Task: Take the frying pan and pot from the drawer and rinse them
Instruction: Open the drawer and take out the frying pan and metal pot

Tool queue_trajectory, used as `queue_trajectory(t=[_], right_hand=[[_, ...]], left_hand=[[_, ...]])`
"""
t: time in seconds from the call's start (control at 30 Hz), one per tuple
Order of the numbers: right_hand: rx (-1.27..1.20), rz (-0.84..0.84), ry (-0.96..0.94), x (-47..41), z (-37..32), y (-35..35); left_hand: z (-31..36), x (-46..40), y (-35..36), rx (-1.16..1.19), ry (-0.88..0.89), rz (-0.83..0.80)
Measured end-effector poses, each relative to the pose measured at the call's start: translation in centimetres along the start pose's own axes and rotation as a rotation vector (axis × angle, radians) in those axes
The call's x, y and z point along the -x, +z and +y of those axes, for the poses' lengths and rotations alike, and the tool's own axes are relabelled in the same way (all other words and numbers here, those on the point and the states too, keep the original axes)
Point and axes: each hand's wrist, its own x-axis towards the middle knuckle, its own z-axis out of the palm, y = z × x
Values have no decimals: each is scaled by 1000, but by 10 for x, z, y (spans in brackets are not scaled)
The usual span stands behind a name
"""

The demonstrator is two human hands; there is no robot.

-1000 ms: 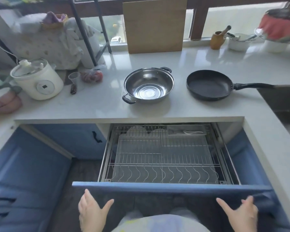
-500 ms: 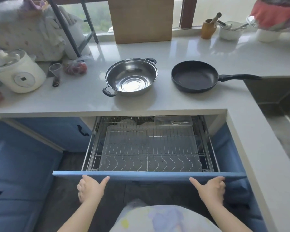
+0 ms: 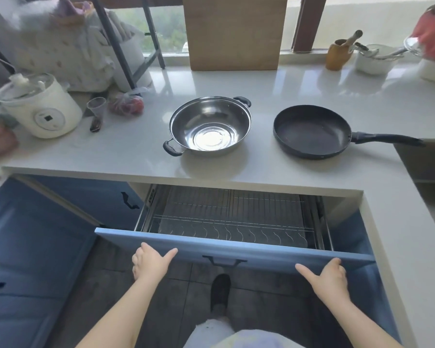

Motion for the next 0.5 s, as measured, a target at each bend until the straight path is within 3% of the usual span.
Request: queue_trajectory(t=[0.5], right_hand=[[-83, 69, 36, -88, -79, 2]], left_hand=[[90, -87, -2, -41, 78, -81]])
